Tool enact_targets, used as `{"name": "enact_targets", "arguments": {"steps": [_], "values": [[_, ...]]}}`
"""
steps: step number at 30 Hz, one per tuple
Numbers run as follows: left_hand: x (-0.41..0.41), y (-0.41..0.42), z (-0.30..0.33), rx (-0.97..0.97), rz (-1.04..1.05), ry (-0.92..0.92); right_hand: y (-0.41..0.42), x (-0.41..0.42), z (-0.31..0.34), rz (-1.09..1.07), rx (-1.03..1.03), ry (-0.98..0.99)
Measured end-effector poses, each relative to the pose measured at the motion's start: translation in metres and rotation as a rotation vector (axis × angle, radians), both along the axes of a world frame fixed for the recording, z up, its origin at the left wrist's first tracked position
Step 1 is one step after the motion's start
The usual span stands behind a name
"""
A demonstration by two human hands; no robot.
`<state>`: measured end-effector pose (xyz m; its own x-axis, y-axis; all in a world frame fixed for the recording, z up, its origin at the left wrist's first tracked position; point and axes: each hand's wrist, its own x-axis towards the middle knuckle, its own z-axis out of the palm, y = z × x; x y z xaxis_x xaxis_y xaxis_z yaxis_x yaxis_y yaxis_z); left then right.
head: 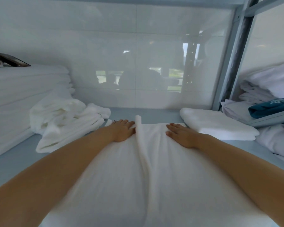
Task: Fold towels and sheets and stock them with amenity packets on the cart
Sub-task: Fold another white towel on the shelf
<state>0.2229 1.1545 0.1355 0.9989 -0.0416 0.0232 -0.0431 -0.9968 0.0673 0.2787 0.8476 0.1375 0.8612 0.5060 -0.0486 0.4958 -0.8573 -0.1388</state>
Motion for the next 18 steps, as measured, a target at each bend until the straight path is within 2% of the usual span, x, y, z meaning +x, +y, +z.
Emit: {"name": "enact_targets", "arguments": {"steps": [7, 14, 18], "values": [[0.029, 0.016, 0.008, 0.154, 0.072, -0.017, -0.001, 0.023, 0.005, -0.049, -0.039, -0.057], [0.002, 0.059, 0.007, 0.146, 0.116, -0.092, -0.037, 0.006, 0.007, -0.071, 0.012, -0.113], [-0.027, 0.023, 0.016, 0.078, 0.005, -0.178, -0.027, -0.02, 0.012, 0.02, 0.073, -0.188]]}}
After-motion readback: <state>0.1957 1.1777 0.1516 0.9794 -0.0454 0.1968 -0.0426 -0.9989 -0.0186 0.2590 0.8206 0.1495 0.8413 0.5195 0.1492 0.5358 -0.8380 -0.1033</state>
